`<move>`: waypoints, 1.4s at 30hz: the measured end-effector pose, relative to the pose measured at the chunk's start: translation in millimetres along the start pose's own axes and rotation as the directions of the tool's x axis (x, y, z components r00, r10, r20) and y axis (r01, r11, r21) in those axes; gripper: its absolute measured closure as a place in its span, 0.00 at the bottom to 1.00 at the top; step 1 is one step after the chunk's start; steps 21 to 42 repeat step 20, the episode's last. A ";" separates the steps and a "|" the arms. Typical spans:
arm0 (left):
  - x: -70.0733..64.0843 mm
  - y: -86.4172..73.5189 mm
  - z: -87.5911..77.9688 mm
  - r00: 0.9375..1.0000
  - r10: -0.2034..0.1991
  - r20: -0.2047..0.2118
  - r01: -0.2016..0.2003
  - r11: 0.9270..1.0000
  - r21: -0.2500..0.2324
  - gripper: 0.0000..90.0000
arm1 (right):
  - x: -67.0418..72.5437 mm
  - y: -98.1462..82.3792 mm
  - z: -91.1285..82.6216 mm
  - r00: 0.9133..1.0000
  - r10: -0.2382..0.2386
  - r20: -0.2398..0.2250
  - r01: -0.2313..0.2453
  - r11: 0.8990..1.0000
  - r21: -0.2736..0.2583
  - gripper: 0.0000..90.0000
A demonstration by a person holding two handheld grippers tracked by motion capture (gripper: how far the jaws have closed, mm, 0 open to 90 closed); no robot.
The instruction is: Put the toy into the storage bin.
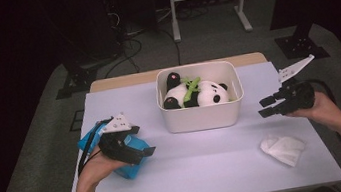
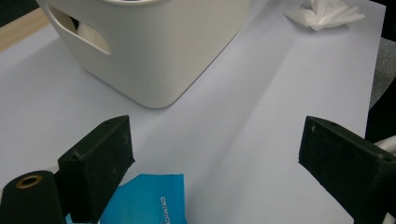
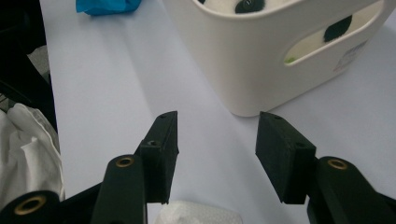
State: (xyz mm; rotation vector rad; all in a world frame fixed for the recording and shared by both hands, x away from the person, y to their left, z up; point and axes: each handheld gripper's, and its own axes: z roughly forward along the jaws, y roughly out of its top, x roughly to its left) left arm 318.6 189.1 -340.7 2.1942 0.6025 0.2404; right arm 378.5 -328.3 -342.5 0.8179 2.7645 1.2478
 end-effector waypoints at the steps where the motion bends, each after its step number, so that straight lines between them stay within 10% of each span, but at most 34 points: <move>1: -0.1 0.0 0.1 1.000 -0.001 0.001 0.001 1.000 0.000 0.10 | 0.1 -2.5 0.8 1.000 0.005 0.001 -0.005 1.000 -0.001 0.53; 20: -2.8 2.3 2.1 1.000 0.013 0.003 -0.013 1.000 0.002 0.10 | 10.6 -48.7 5.5 0.997 0.075 -0.010 -0.076 0.996 -0.043 0.49; 42: -2.8 2.3 2.1 1.000 0.013 0.003 -0.013 1.000 0.002 0.10 | 10.6 -48.7 5.5 0.997 0.075 -0.010 -0.076 0.996 -0.043 0.49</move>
